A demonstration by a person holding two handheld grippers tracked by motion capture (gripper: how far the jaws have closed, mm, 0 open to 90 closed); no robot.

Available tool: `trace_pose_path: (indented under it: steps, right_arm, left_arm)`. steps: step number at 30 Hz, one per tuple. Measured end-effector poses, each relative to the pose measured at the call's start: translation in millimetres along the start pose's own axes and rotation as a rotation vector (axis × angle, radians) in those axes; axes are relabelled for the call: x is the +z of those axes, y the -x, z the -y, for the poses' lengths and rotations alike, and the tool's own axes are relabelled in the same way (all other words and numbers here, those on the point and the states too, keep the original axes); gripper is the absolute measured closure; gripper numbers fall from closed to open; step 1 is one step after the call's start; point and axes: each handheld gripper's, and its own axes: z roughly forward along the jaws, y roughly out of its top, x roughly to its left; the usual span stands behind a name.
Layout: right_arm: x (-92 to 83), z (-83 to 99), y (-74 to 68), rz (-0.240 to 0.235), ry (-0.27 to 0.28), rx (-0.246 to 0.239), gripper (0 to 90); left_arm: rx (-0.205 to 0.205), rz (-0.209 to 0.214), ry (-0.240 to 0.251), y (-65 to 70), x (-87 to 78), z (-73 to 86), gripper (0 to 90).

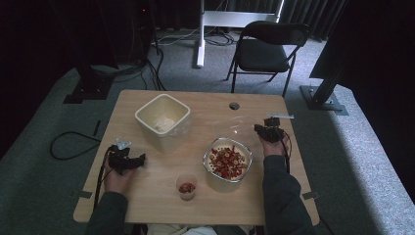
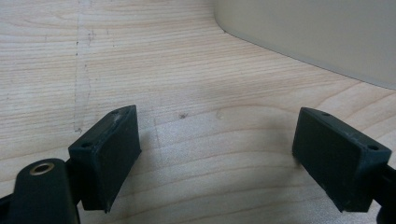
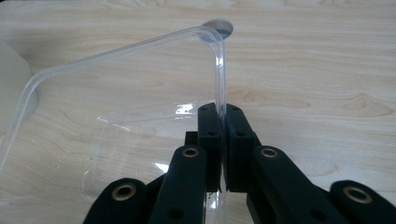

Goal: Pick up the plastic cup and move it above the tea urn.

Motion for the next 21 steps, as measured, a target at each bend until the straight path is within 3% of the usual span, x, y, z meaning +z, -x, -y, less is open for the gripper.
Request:
trace_pose_path:
  steps: [12, 21]
  right_arm:
    - [-21.2, -26.7, -6.0, 0.016, 0.05, -0.033, 87.5]
    - [-37.0, -58.5, -25.6, 0.01, 0.075, -0.097, 87.5]
  left_arm:
    - [0.0, 0.0, 0.0, 0.0, 0.0, 0.0, 15.7]
    - [0.0, 0.0, 0.0, 0.0, 0.0, 0.0, 15.7]
